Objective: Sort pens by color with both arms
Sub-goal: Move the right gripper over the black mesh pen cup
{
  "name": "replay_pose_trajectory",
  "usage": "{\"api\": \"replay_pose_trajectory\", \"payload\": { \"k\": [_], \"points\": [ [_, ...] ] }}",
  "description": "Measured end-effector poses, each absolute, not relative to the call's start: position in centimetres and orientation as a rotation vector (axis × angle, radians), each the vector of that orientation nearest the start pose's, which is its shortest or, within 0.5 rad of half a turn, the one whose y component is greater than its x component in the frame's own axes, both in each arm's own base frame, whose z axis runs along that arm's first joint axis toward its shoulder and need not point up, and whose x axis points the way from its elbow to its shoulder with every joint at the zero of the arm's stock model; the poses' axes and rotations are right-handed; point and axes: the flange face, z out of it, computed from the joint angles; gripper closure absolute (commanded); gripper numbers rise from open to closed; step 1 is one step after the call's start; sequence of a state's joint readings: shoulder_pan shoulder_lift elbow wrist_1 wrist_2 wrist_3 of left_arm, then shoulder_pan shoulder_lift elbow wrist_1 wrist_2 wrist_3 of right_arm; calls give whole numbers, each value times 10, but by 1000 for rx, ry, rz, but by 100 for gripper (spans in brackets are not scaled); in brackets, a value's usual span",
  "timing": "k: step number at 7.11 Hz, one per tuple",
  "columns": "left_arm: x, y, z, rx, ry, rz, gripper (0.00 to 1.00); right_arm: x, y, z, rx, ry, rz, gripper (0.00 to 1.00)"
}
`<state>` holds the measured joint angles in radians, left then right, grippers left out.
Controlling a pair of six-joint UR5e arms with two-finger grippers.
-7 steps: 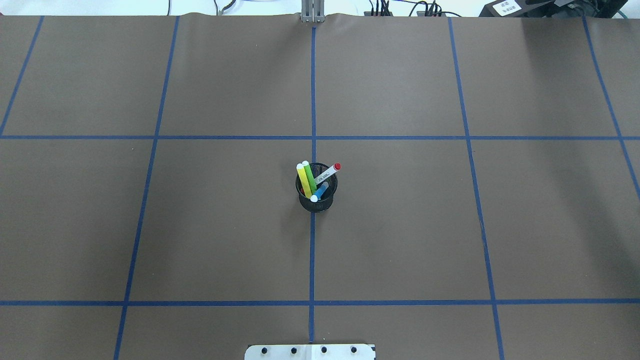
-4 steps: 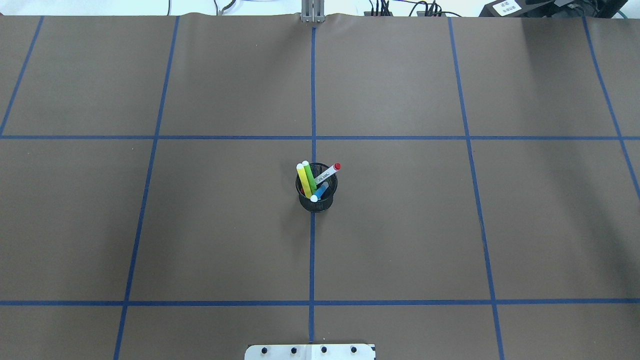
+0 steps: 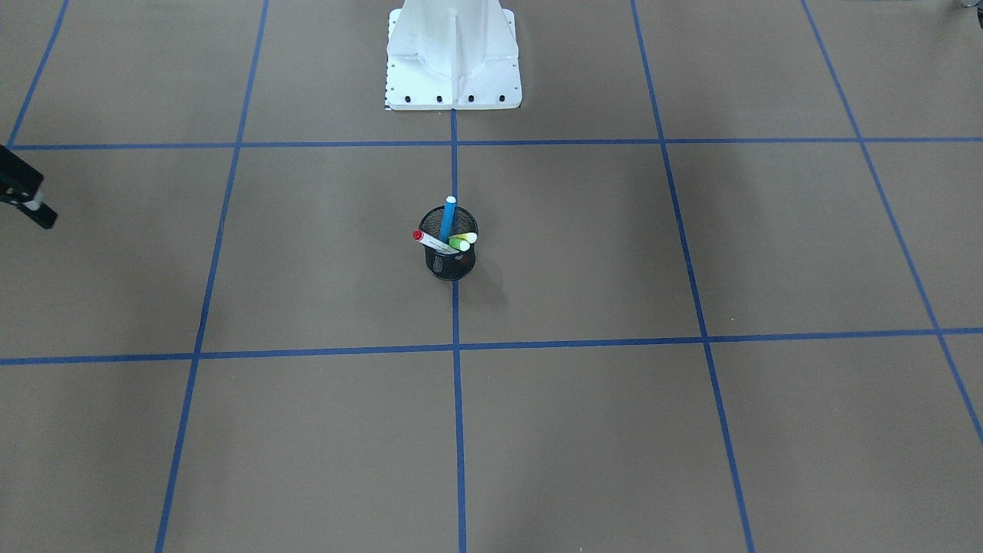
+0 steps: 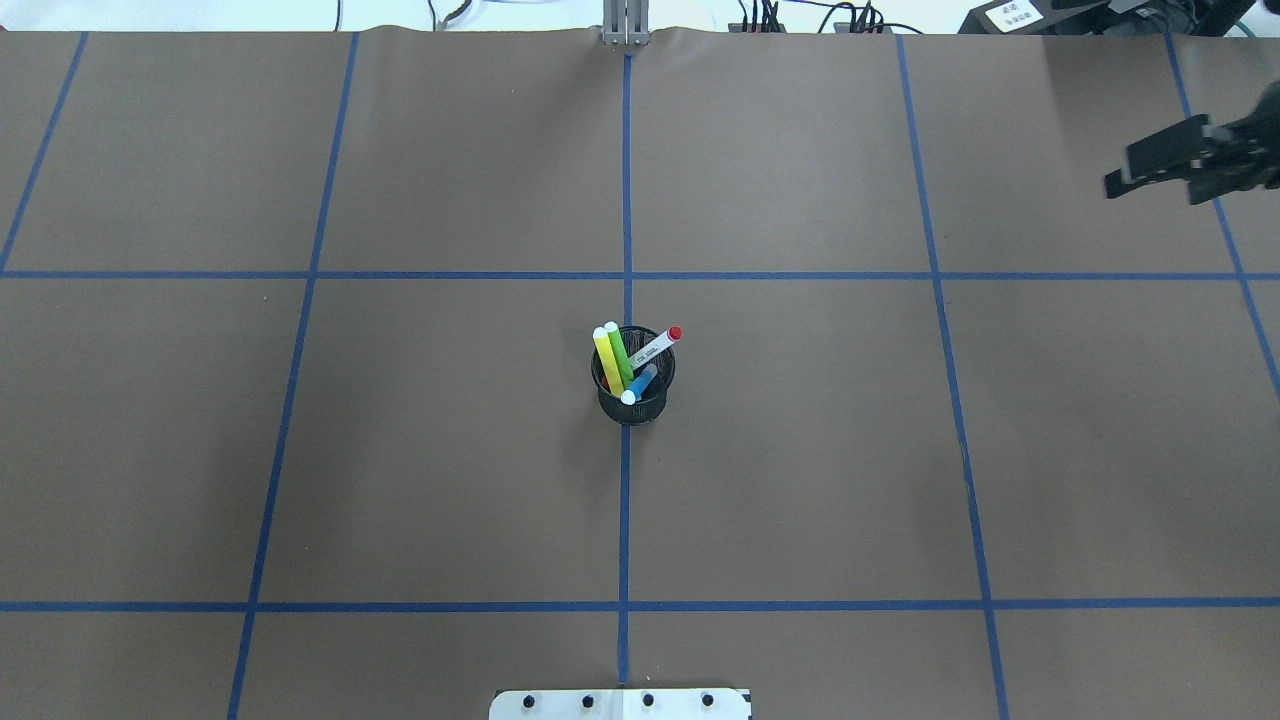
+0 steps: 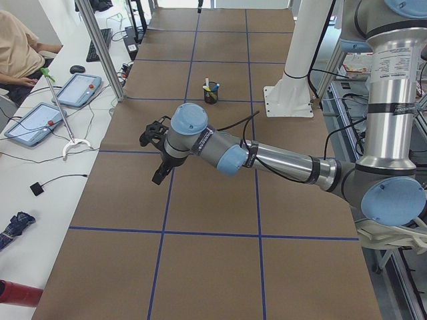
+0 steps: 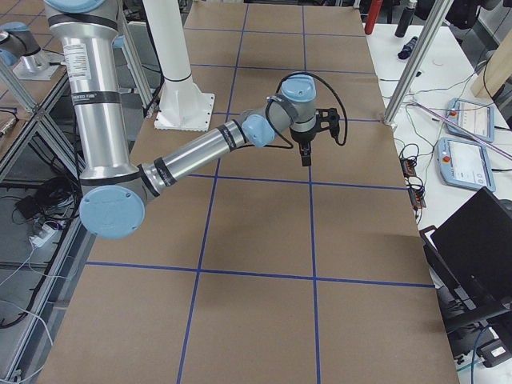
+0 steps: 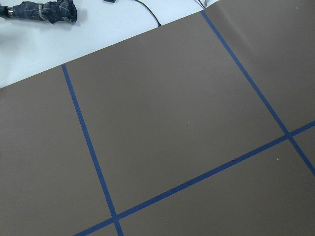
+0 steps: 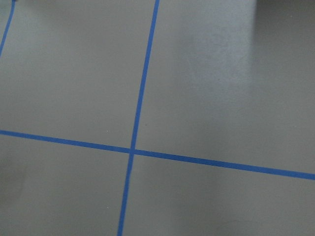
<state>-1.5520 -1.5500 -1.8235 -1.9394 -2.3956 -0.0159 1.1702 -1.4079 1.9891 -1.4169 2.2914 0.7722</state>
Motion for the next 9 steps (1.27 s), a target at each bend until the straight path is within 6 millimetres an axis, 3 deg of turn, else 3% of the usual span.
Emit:
{"api": "replay_pose_trajectory", "payload": {
  "k": [2,3,5,7,8,9],
  "points": [
    [-50,-494,498,549,808,250,0,-244,-503,289,124,-887,145,0],
    [-50,-495,498,548,807,250,0,-296,-495,241,82,-800,147,0],
    [-50,-495,501,545,804,248,0,-364,-468,173,24,-738,123,0],
    [-50,-496,501,547,803,250,0,-451,-460,111,-51,-730,144,2],
    [-50,-496,500,548,803,250,0,-493,-456,90,-79,-709,142,8],
    [-50,-497,499,550,803,251,0,-523,-445,83,-90,-693,117,20]
  ]
}}
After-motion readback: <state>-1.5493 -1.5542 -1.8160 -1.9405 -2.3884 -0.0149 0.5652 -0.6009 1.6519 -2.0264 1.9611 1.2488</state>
